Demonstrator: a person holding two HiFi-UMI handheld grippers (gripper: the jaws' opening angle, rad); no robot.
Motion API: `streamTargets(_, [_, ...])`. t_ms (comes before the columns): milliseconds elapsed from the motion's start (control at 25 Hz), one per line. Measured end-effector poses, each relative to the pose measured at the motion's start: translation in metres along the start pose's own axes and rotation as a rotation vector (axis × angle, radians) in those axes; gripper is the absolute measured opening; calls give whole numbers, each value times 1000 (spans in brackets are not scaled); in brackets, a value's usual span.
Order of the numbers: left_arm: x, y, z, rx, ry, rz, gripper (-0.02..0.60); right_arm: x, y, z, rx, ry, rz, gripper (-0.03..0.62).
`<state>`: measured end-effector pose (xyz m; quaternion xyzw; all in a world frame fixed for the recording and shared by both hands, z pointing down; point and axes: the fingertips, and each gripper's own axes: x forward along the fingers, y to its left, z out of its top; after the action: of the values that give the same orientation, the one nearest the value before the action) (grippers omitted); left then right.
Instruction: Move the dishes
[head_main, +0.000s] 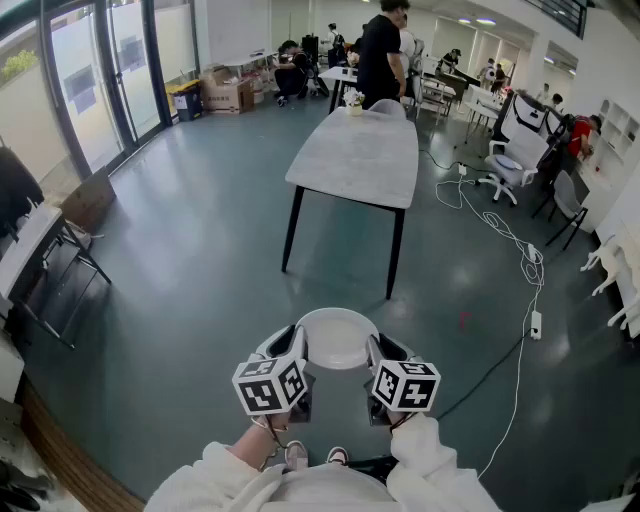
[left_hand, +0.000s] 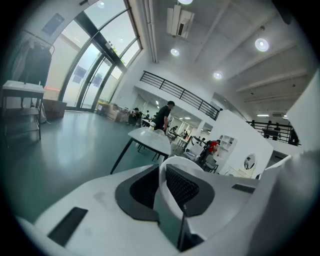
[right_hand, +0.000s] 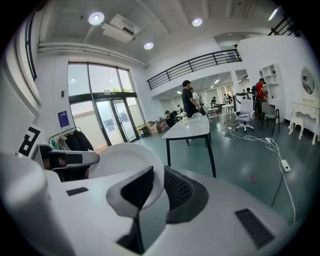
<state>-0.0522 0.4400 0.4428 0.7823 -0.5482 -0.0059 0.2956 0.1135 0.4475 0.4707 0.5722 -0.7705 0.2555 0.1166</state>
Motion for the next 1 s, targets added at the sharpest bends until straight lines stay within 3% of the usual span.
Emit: streamTargets(1000, [10,66,37,27,17,-35,41,53,53,7,48,-11,-15,121])
